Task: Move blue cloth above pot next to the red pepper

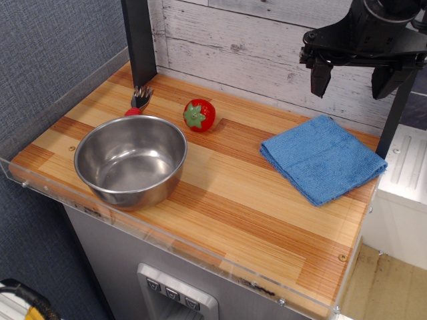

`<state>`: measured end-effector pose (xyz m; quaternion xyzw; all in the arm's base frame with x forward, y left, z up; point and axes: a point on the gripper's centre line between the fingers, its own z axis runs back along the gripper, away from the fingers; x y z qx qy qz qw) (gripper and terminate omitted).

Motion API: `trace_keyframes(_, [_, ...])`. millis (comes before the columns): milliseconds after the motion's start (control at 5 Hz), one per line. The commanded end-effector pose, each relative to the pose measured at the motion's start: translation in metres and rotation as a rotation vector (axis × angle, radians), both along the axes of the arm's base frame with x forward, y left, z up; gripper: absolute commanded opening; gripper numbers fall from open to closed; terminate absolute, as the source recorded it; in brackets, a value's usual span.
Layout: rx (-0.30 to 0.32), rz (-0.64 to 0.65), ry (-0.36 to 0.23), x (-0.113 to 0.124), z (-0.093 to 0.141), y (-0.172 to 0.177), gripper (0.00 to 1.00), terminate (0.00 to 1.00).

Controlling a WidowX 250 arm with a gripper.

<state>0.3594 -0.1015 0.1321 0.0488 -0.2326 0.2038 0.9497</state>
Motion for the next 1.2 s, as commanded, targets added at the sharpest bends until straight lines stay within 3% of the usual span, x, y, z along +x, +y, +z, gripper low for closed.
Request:
trace_keyframes(0, [0.000,0.000,0.000,0.000,0.000,0.000,1.00,0.00])
trace_keyframes(200, [-0.161,0.086,0.017,0.013,0.015,0.025,1.00,0.00])
trace_keyframes(600, [-0.200,0.151,0.043,0.013,0.020,0.042,1.00,0.00])
trace_keyframes(1000, [-0.175,0.131,0.101,0.015,0.006,0.038,1.00,0.00])
